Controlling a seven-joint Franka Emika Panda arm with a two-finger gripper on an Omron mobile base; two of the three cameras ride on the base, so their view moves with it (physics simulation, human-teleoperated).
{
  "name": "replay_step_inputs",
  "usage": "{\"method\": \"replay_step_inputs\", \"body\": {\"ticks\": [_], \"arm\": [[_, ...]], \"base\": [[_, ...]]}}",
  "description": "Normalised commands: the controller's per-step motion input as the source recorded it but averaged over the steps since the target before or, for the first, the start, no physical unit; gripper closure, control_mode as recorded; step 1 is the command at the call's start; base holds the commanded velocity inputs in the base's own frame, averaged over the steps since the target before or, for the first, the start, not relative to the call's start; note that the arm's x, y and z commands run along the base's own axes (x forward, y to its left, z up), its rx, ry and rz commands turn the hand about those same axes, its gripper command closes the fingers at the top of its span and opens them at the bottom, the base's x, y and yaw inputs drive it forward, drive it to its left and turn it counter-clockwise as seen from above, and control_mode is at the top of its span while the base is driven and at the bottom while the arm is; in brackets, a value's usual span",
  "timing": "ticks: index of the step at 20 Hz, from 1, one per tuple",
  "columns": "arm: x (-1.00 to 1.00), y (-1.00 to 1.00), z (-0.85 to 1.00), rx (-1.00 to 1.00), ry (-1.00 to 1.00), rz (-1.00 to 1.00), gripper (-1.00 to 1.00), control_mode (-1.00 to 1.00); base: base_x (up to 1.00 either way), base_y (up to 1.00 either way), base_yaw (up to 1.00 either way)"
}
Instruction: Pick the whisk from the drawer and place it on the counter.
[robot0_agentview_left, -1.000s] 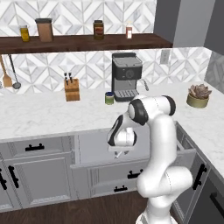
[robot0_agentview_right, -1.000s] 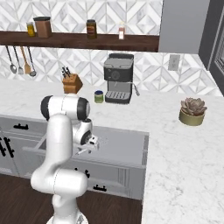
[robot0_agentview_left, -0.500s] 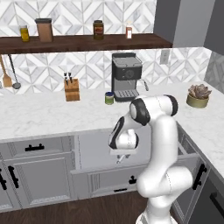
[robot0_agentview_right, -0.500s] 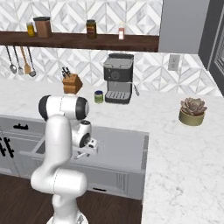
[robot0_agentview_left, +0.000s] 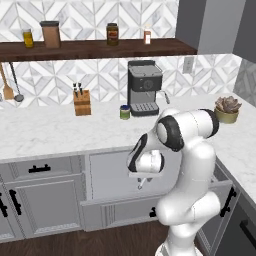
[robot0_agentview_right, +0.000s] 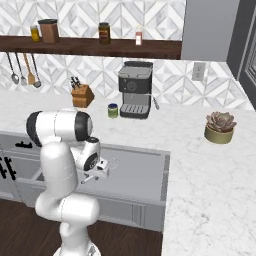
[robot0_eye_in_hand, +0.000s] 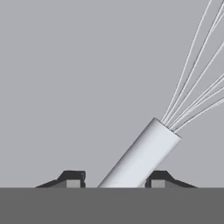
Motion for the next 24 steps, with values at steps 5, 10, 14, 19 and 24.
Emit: {"method": "replay_step_inputs", "body": {"ticks": [5, 10, 14, 19, 24], "arm": [[0.00, -0.01, 1.00, 0.00, -0.08, 0.00, 1.00, -1.00], [-0.03, -0.01, 1.00, 0.00, -0.01, -0.03, 1.00, -1.00], [-0.01, 0.00, 1.00, 0.00, 0.00, -0.11, 1.00, -1.00], [0.32, -0.06, 1.00, 0.00, 0.05, -0.11, 1.00, -1.00], [0.97, -0.34, 0.49, 0.00, 0.26, -0.02, 1.00, -1.00]], "base": [[0.00, 0.00, 0.00], [0.00, 0.00, 0.00], [0.00, 0.00, 0.00], [0.00, 0.00, 0.00], [0.00, 0.00, 0.00]]}}
